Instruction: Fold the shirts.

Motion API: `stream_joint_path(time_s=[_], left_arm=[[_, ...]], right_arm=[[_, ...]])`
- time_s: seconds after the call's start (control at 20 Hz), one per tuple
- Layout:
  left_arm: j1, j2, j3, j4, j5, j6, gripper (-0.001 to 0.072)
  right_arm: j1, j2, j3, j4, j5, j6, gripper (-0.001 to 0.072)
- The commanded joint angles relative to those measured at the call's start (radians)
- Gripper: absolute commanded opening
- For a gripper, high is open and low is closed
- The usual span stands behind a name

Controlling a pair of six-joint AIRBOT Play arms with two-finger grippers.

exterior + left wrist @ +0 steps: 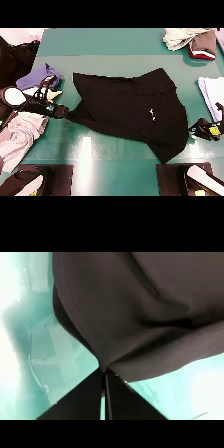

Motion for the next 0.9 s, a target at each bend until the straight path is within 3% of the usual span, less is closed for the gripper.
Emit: stream_joint_path(time_s=[0.0,0.4,0.5,0.6,0.7,0.85], left_arm=[[0.001,0.001,0.001,-0.03,0.019,0.0,0.002],[0.001,0.001,0.001,-0.043,0.023,0.0,0.0021],[0.001,0.001,0.001,-0.047,0.023,0.0,0.0021],[0.001,0.001,0.001,-0.049,0.023,0.0,0.002],[0.001,0.001,0.003,-0.068,0.027,0.0,0.002],[0.001,0.001,0.085,-0.072,0.045,0.0,0.002]], right_arm=[[-0.008,-0.066,0.002,-0.003,-0.026,-0.011,0.0387],[-0.006,-0.12,-0.031,0.008,-0.034,-0.011,0.0377],[-0.006,-0.117,-0.058,0.008,-0.041,-0.031,0.0286],[-0.006,-0.112,-0.061,0.008,-0.034,-0.049,0.0048],[-0.006,-0.061,-0.059,0.029,-0.038,-0.049,0.0021],[-0.006,0.055,0.005,0.182,-0.04,-0.048,0.002]])
